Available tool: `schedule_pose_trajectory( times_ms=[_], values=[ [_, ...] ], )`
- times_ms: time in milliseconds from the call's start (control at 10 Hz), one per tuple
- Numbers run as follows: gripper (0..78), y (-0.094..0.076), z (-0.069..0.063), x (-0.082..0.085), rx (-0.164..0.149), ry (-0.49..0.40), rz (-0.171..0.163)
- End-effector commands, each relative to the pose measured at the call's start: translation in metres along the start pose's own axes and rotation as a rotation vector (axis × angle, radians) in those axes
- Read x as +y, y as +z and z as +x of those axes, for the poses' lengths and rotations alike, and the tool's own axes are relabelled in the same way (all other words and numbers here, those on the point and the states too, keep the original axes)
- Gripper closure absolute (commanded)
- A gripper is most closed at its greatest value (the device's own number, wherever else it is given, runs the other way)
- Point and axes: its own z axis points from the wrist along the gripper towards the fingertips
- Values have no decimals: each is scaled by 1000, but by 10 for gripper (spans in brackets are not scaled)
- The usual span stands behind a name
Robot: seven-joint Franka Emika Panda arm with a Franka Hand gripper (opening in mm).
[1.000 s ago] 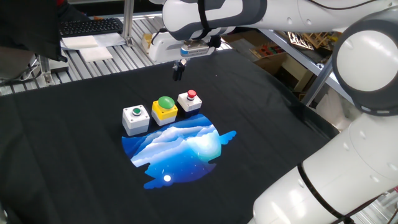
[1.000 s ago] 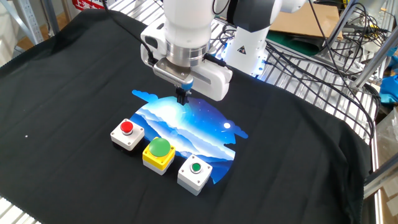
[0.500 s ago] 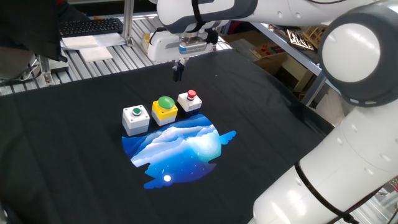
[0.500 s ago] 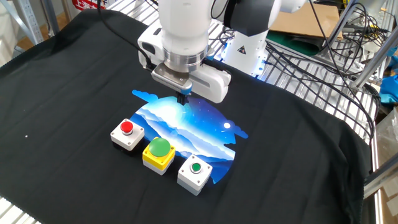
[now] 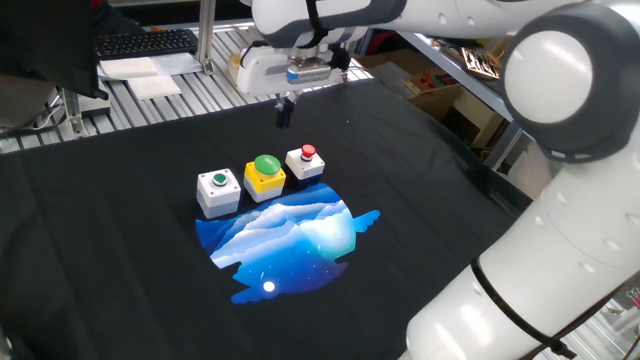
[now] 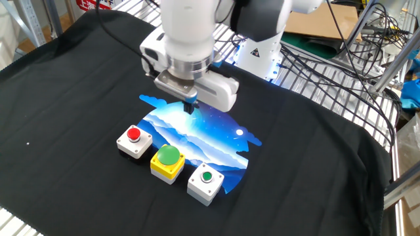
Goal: Press three buttons from left to right in sequence
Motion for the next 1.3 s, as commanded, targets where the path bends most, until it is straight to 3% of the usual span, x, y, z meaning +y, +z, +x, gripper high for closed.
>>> schedule_pose_trajectory(
  times_ms=[100, 300, 600, 700, 800, 1000, 1300],
  values=[
    [776, 2, -8, -3, -6, 16, -36],
    [776, 8, -12, -4, -13, 17, -36],
    [776, 17, -18, -17, -57, 21, -28],
    [776, 23, -21, -33, -74, 11, -26],
    [776, 24, -22, -39, -76, 7, -24],
    [776, 32, -22, -65, -83, 40, 77],
    [776, 32, -22, -66, -74, 103, 94]
  ],
)
